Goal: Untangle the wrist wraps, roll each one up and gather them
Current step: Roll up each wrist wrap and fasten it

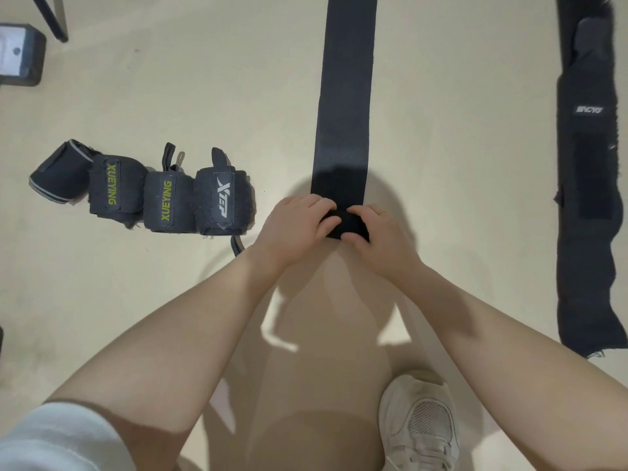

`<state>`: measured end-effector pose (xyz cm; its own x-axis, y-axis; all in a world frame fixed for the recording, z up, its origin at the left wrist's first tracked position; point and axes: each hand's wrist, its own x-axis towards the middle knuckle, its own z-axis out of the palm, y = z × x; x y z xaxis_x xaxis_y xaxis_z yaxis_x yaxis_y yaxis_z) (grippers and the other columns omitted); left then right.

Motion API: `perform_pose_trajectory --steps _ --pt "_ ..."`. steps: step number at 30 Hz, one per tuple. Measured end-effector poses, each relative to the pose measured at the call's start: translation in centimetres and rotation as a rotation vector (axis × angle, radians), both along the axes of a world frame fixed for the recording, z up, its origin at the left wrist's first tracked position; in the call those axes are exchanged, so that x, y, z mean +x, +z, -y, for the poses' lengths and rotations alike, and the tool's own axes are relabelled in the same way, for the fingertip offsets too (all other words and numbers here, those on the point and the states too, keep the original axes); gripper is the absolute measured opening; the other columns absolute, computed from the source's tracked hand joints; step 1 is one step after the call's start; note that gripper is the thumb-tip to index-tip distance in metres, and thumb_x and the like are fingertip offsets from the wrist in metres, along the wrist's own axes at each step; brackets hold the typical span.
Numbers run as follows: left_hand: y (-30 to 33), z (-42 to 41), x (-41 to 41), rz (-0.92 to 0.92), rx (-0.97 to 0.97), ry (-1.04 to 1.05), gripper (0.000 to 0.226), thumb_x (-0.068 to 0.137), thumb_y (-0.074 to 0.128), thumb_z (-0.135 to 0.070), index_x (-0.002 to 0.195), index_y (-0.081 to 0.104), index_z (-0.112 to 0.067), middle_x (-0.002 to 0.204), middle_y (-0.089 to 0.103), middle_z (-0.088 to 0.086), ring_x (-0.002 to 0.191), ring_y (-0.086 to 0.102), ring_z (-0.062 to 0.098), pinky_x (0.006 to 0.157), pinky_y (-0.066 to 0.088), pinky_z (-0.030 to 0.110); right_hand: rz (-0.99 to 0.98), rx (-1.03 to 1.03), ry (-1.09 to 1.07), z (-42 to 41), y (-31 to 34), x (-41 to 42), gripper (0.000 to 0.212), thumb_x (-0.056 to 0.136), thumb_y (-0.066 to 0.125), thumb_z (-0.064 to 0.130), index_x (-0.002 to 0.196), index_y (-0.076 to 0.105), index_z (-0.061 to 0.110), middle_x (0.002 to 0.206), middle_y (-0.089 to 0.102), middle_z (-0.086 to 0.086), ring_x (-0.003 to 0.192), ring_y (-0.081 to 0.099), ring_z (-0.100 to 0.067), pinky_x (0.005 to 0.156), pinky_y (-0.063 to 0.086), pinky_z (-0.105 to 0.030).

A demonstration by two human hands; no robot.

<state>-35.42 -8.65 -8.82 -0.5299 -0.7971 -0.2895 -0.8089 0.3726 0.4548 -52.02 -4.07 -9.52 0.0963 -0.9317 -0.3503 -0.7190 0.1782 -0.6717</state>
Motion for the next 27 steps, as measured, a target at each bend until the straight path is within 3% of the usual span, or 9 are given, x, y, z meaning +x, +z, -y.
perform_pose_trajectory --steps 3,5,9,11,14,16,20,23,27 --pt "0.2 -0.7 0.8 0.053 0.052 -0.105 0.059 0.083 0.047 -0.055 0.123 0.057 -0.013 0.116 0.057 0.004 0.095 0.058 0.024 0.074 0.039 0.029 0.004 0.103 0.002 -0.8 0.6 -0.4 0.044 0.092 0.059 0.025 0.132 0.049 0.010 0.128 0.051 -0.008 0.115 0.050 -0.023 0.090 0.035 -0.022" --pt "0.1 -2.0 1.3 0.058 0.056 -0.171 0.052 0.085 0.062 -0.041 0.126 0.056 -0.010 0.120 0.053 0.007 0.096 0.058 0.027 0.075 0.043 0.033 0.034 0.157 -0.002 -2.1 0.6 -0.5 0.043 0.089 0.062 0.027 0.128 0.052 0.012 0.125 0.053 -0.004 0.112 0.050 -0.019 0.089 0.036 -0.021" --pt "0.3 -3.8 0.8 0.082 0.048 -0.191 0.048 0.091 0.058 -0.031 0.132 0.052 -0.007 0.119 0.053 0.012 0.104 0.053 0.031 0.084 0.040 0.037 0.140 0.217 -0.136 -3.7 0.6 -0.3 0.043 0.084 0.068 0.024 0.124 0.054 0.012 0.119 0.051 -0.001 0.101 0.048 -0.012 0.090 0.046 -0.032" --pt "0.6 -2.9 0.2 0.163 0.058 -0.220 0.049 0.094 0.050 -0.037 0.136 0.047 -0.012 0.120 0.051 0.008 0.110 0.049 0.026 0.088 0.038 0.035 0.042 0.072 -0.106 -4.0 0.9 -0.1 0.041 0.084 0.069 0.022 0.121 0.055 0.011 0.120 0.047 -0.002 0.097 0.047 -0.014 0.088 0.044 -0.029" --pt "1.7 -0.7 -0.7 0.274 0.148 -0.289 0.049 0.094 0.048 -0.041 0.138 0.043 -0.020 0.118 0.052 0.004 0.111 0.048 0.021 0.087 0.041 0.034 -0.247 -0.197 0.127 -3.8 0.9 0.0 0.034 0.081 0.068 0.027 0.109 0.061 0.009 0.111 0.057 -0.006 0.093 0.057 -0.029 0.079 0.043 -0.036" --pt "2.4 0.3 -1.1 0.267 0.244 -0.226 0.047 0.092 0.054 -0.039 0.132 0.041 -0.019 0.116 0.055 0.004 0.106 0.053 0.023 0.082 0.043 0.036 -0.298 -0.121 0.182 -3.2 1.2 0.0 0.037 0.085 0.065 0.028 0.115 0.057 0.009 0.115 0.056 -0.007 0.100 0.056 -0.029 0.080 0.041 -0.036" --pt "2.3 1.3 -1.2 0.173 0.282 -0.093 0.038 0.095 0.049 -0.039 0.123 0.045 -0.014 0.111 0.051 0.002 0.100 0.055 0.027 0.079 0.040 0.032 -0.105 0.062 -0.040 -1.6 1.7 -0.5 0.035 0.091 0.059 0.024 0.123 0.053 0.011 0.118 0.057 -0.007 0.105 0.054 -0.023 0.081 0.039 -0.025" --pt "1.6 0.8 -1.4 0.083 0.200 -0.019 0.040 0.097 0.046 -0.033 0.132 0.045 -0.014 0.131 0.039 0.005 0.105 0.053 0.027 0.089 0.042 0.035 0.111 0.209 -0.235 -0.2 1.8 -1.1 0.024 0.088 0.064 0.022 0.109 0.058 0.012 0.105 0.064 -0.006 0.087 0.059 -0.020 0.072 0.042 -0.024" --pt "0.8 -0.2 -1.7 0.078 0.000 -0.059 0.041 0.095 0.050 -0.032 0.130 0.050 -0.012 0.130 0.047 0.009 0.117 0.046 0.028 0.093 0.038 0.036 0.256 0.361 -0.426 1.2 1.8 -1.9 0.025 0.081 0.072 0.025 0.097 0.056 0.012 0.083 0.060 0.002 0.069 0.058 -0.015 0.059 0.046 -0.023"
